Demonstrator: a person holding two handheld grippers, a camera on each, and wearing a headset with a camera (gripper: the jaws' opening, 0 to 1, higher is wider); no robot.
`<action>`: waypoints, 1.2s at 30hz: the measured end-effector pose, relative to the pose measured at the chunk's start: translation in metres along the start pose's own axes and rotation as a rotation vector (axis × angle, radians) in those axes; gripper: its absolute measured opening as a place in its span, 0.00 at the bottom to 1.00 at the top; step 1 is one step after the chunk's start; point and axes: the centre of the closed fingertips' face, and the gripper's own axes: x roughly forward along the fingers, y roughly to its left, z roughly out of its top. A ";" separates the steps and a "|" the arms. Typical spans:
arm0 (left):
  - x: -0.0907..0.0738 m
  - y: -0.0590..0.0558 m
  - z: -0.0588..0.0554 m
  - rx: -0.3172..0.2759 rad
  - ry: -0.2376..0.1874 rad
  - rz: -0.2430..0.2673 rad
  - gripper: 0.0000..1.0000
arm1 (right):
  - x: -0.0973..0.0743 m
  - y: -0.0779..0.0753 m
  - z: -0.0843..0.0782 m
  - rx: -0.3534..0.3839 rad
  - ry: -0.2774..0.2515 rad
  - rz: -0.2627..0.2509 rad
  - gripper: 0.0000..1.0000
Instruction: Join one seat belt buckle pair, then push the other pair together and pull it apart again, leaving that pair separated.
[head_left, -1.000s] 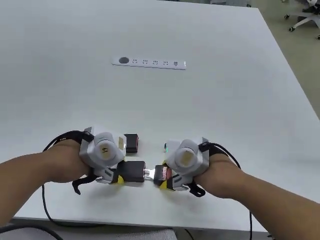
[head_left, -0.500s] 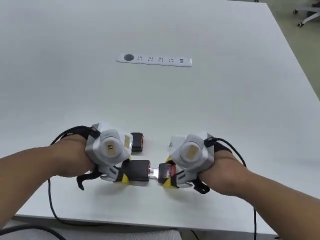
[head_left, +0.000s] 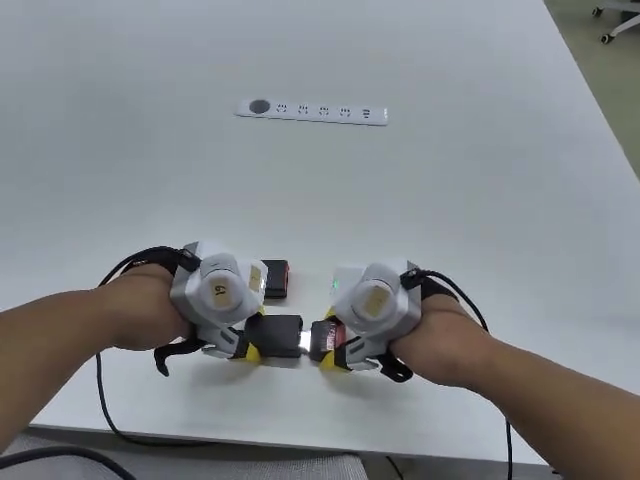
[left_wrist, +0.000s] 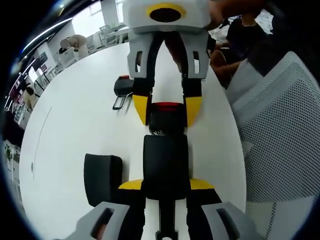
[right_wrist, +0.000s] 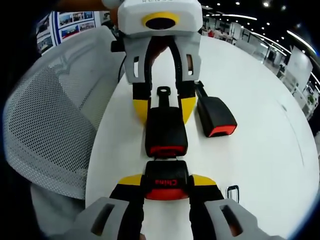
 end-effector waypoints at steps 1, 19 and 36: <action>0.000 0.000 0.000 0.000 -0.001 0.000 0.31 | 0.000 0.000 0.000 0.000 0.000 0.001 0.30; 0.000 0.001 -0.003 -0.024 -0.016 0.008 0.32 | 0.000 0.001 0.002 0.011 0.002 -0.001 0.31; -0.002 0.001 -0.005 -0.060 -0.077 0.009 0.31 | -0.004 0.000 -0.001 0.007 -0.020 -0.006 0.31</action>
